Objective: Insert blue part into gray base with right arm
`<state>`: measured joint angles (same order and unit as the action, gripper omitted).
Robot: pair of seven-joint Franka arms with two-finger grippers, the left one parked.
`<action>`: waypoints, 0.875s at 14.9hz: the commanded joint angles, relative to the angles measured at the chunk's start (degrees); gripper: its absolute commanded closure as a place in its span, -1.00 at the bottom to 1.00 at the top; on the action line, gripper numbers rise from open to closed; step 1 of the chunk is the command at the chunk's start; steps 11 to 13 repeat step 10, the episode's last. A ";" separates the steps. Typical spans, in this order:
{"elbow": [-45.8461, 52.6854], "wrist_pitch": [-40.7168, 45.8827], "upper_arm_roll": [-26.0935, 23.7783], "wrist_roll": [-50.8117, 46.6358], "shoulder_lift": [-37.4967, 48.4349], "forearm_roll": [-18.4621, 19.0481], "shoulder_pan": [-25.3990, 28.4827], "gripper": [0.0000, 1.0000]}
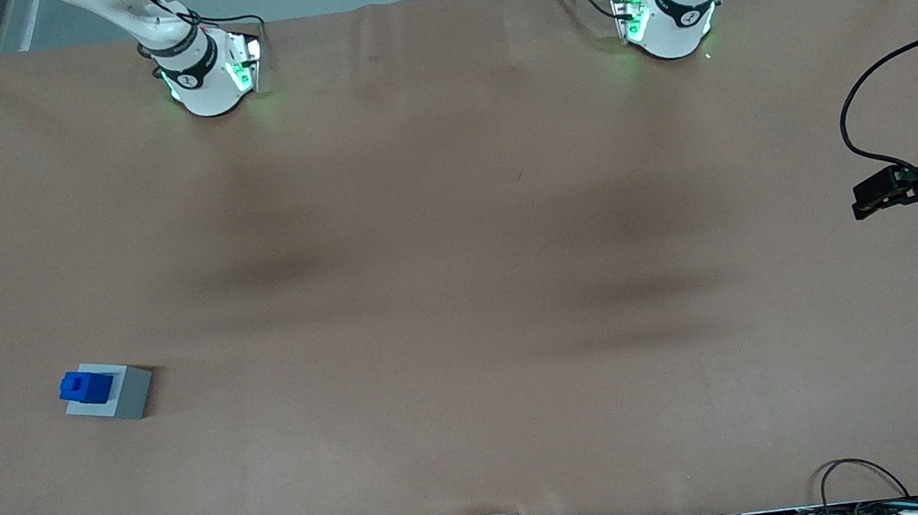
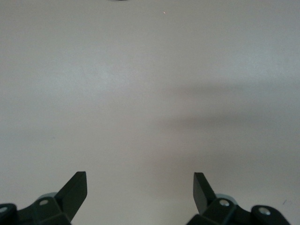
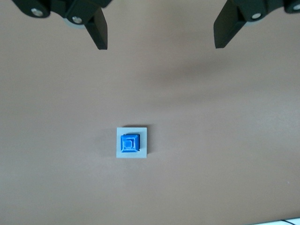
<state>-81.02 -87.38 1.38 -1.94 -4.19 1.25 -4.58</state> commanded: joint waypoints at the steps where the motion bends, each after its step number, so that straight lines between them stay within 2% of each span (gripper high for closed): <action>1: -0.10 0.11 -0.06 4.04 1.11 0.51 0.53 -1.00; 7: 0.51 1.85 -0.32 3.97 1.11 1.04 2.90 -1.00; 13: 0.60 2.04 -0.23 4.40 1.11 1.39 2.82 -1.00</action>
